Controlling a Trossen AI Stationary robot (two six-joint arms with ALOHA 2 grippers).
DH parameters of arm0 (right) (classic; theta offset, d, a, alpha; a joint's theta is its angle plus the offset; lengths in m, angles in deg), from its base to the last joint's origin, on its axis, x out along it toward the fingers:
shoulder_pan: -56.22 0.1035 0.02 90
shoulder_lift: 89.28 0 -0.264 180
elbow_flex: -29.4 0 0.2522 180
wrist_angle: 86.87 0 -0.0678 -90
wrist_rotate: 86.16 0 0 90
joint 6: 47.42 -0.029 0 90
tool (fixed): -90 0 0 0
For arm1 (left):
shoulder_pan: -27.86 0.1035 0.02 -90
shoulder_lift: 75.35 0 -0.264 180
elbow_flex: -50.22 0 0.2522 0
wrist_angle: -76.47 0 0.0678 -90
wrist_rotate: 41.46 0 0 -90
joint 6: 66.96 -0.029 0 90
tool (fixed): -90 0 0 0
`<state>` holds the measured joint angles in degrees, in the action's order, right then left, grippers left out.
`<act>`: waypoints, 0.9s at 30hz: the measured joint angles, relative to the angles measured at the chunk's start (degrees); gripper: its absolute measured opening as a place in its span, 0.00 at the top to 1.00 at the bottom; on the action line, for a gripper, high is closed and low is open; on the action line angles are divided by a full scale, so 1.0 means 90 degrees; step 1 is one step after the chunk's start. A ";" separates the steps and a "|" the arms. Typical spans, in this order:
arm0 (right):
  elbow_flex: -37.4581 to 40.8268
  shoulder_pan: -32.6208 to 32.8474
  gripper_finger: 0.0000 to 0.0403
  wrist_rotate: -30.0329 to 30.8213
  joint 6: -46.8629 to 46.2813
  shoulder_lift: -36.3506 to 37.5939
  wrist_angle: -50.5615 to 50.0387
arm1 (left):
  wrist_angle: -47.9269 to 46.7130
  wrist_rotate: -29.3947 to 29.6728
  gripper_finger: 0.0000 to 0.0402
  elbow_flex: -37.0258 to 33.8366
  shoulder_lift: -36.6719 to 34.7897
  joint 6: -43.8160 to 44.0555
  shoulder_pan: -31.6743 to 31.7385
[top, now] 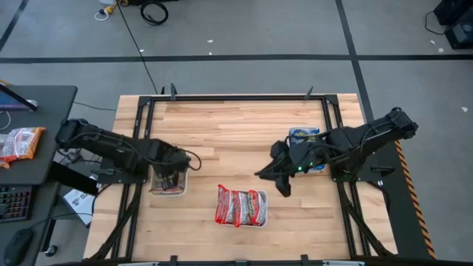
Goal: Sort Maruchan noodles
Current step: Adjust the green noodle packs in the left white bin
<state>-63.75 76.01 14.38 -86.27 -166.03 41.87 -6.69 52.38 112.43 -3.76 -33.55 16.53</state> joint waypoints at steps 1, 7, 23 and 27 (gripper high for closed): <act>0.0000 0.0044 0.76 -0.0104 0.0000 -0.0055 0.0020 | 0.0052 -0.0129 0.93 -0.0001 0.0000 -0.0002 0.0082; 0.0000 0.0279 0.76 -0.0359 -0.0034 -0.0222 0.0016 | -0.0417 -0.0785 0.80 0.0462 0.0000 -0.0078 0.0362; 0.0000 0.0496 0.76 -0.0373 -0.0184 -0.0144 0.0042 | -0.0207 0.0447 0.60 0.0704 -0.0335 -0.0755 0.0085; 0.0000 0.0548 0.76 -0.0466 -0.0177 -0.0144 0.0039 | -0.0106 0.0263 0.47 0.0257 -0.0333 -0.0343 0.0102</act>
<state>-63.75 80.94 10.18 -87.86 -167.32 42.22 -7.65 54.75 114.75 -6.75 -36.64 17.45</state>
